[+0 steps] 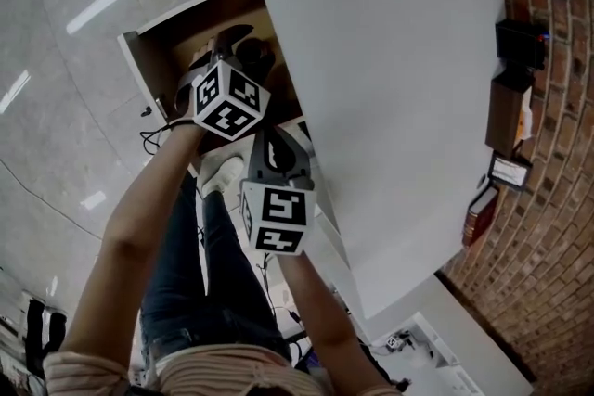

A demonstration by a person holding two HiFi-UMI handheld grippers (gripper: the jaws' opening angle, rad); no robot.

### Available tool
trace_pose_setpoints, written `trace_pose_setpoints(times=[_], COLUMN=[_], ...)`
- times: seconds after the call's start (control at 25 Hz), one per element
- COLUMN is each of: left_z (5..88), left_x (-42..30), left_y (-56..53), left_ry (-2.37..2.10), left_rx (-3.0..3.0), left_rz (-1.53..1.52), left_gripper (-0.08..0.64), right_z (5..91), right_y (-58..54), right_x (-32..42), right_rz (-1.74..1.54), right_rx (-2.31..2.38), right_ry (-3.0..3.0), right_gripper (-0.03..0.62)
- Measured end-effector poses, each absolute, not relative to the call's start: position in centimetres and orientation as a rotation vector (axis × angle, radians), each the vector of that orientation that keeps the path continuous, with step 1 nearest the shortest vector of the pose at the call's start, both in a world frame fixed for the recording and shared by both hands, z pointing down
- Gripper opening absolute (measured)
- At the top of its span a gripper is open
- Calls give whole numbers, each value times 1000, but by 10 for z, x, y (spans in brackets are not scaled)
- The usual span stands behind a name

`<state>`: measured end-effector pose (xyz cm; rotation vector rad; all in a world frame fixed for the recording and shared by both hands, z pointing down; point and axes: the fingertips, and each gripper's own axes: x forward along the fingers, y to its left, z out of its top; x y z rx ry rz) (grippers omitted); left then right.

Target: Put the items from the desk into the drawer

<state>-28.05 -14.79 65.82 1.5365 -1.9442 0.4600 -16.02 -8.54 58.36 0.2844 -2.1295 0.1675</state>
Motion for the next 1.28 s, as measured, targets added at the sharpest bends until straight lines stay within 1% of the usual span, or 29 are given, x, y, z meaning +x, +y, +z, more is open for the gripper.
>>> trace_pose_setpoints(times=[0.32,0.48,0.84,1.28], left_z=[616,590,552,485], left_x=[-296,-298,-290,-278], left_y=[-120,-108,-84,-60], left_ry=[-2062,-2101,-2102,-2174], left_rx=[1472,1462,1476,1443], left_rz=[432,424,453,387], left_gripper=[55,12,8,8], right_z=[557,543,504,448], right_y=[-79,-73,-62,-66], right_x=[-162,-165,-174,-167], right_rz=[176,179,195,222], right_rx=[276,250,214,205], right_ry=[-2176,-2210,-2286,-2402], right_gripper=[17,18,17,17])
